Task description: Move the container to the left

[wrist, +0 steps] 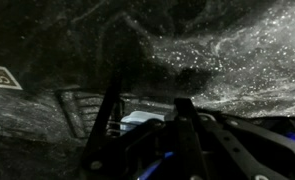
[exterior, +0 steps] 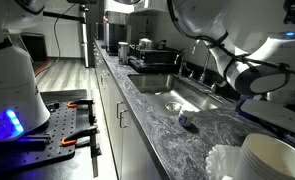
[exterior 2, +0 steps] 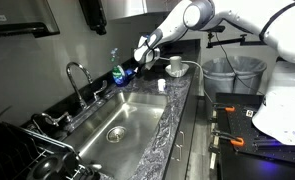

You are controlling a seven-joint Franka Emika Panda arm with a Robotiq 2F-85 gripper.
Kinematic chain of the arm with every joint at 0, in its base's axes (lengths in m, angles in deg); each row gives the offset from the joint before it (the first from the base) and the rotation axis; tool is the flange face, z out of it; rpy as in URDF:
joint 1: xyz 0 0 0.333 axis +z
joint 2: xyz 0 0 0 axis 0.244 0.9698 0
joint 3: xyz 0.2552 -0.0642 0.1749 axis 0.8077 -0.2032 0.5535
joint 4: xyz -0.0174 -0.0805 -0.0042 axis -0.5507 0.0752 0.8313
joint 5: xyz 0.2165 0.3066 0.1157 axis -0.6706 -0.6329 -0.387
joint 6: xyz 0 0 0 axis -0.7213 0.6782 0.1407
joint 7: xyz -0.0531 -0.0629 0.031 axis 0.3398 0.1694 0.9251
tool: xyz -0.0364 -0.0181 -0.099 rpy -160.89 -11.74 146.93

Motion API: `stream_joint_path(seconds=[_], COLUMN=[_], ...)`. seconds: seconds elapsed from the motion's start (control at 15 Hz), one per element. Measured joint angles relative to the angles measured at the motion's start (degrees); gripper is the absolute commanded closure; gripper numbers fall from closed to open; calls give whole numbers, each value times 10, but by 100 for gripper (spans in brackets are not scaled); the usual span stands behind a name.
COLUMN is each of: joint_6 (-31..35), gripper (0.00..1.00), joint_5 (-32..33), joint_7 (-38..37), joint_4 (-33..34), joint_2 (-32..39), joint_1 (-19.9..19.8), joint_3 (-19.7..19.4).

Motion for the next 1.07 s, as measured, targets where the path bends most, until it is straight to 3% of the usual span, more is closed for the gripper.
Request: stream_joint_path(seconds=[1.07], joint_6=[-8], gripper=[100], joint_5=[7], joint_7=[0], joint_4=[79], joint_2=[47], joint_1=[-4], joint_3=[-5])
